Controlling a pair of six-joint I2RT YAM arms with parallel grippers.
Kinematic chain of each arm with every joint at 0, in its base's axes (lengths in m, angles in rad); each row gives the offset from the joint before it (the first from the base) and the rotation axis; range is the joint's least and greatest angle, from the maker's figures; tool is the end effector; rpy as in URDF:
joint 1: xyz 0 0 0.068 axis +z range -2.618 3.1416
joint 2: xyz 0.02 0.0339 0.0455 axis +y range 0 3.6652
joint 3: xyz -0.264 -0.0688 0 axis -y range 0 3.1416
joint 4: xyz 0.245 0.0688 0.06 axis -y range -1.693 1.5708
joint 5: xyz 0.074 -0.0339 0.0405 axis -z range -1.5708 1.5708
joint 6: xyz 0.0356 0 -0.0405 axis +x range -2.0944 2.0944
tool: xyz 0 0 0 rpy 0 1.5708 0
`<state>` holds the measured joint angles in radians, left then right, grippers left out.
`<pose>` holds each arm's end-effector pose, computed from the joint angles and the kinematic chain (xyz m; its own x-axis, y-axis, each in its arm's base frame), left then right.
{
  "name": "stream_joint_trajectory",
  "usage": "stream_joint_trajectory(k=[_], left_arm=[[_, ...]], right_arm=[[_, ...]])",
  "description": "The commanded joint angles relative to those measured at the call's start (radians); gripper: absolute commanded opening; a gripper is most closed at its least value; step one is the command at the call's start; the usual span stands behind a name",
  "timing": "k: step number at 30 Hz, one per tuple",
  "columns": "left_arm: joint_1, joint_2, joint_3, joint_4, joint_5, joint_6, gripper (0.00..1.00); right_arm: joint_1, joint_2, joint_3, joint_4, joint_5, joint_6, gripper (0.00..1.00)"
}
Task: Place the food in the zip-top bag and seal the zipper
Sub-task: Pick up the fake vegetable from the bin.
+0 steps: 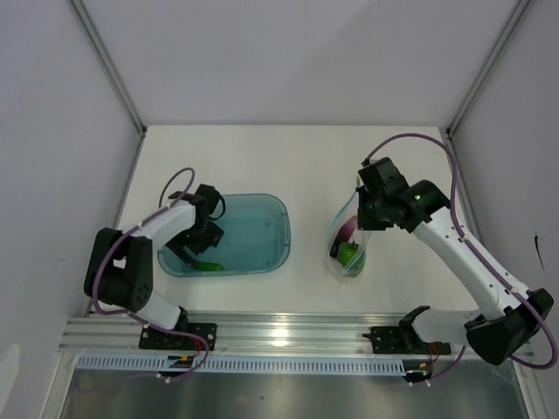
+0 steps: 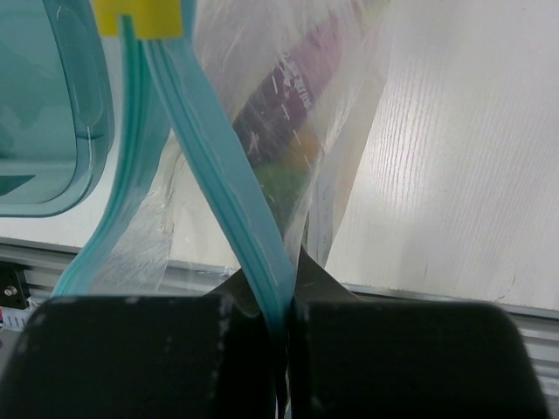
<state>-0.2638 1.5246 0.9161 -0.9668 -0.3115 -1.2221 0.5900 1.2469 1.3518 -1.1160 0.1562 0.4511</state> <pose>0.2371 -0.0527 0.1785 -0.5644 -0.7742 -0.2865 -0.8220 0.5589 0.1089 0.1953 0.1241 0.3566 -0.8434 -0.0464 -0.5353 -0.1259 0.9856 0.1128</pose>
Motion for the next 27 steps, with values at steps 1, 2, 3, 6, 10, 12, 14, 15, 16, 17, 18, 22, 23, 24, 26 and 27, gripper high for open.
stream_joint_trajectory(k=[1, 2, 3, 6, 10, 12, 14, 15, 16, 17, 18, 22, 23, 24, 26, 27], left_arm=[[0.006, 0.006, 0.001, 0.051, 0.015, 0.004, 0.93], [0.006, 0.005, 0.0, 0.057, 0.015, 0.006, 0.93], [0.006, 0.008, 0.001, 0.06, 0.012, 0.006, 0.92], [0.006, 0.022, 0.009, 0.06, 0.008, 0.007, 0.82], [0.006, 0.051, 0.017, 0.059, 0.014, 0.024, 0.7], [0.006, 0.052, 0.02, 0.06, 0.014, 0.032, 0.69], [0.006, 0.057, 0.024, 0.066, 0.014, 0.045, 0.68], [0.006, 0.062, 0.029, 0.066, 0.014, 0.053, 0.68], [0.006, 0.068, 0.036, 0.06, 0.014, 0.061, 0.67], [0.006, 0.071, 0.043, 0.062, 0.014, 0.062, 0.66], [0.006, 0.072, 0.043, 0.065, 0.012, 0.065, 0.66], [0.006, 0.078, 0.047, 0.092, 0.018, 0.108, 0.4], [0.006, 0.078, 0.056, 0.094, 0.018, 0.114, 0.36], [0.006, 0.074, 0.058, 0.096, 0.017, 0.125, 0.31], [0.006, 0.057, 0.055, 0.102, 0.005, 0.137, 0.28], [0.006, 0.033, 0.058, 0.118, 0.005, 0.163, 0.27]], right_arm=[[0.002, -0.029, 0.009, 0.015, 0.006, -0.008, 0.0], [0.001, -0.033, 0.01, 0.016, 0.006, -0.008, 0.0], [0.001, -0.035, 0.01, 0.015, 0.005, -0.008, 0.0], [0.001, -0.04, 0.018, 0.016, 0.0, -0.005, 0.0], [-0.001, -0.041, 0.033, 0.009, 0.002, -0.005, 0.0], [-0.002, -0.043, 0.04, 0.002, 0.006, -0.005, 0.0], [-0.001, -0.046, 0.044, 0.002, 0.008, -0.003, 0.0], [-0.001, -0.046, 0.047, 0.002, 0.008, -0.003, 0.0], [-0.001, -0.047, 0.047, 0.004, 0.009, -0.002, 0.0], [-0.002, -0.049, 0.049, 0.001, 0.008, -0.002, 0.0], [0.001, -0.049, 0.05, 0.001, 0.008, 0.0, 0.0], [0.004, -0.05, 0.056, -0.008, 0.013, 0.004, 0.0], [0.005, -0.05, 0.058, -0.01, 0.014, 0.006, 0.0], [0.004, -0.052, 0.059, -0.011, 0.014, 0.006, 0.0], [0.004, -0.05, 0.06, -0.013, 0.014, 0.004, 0.0], [0.004, -0.049, 0.06, -0.013, 0.016, 0.006, 0.0]])
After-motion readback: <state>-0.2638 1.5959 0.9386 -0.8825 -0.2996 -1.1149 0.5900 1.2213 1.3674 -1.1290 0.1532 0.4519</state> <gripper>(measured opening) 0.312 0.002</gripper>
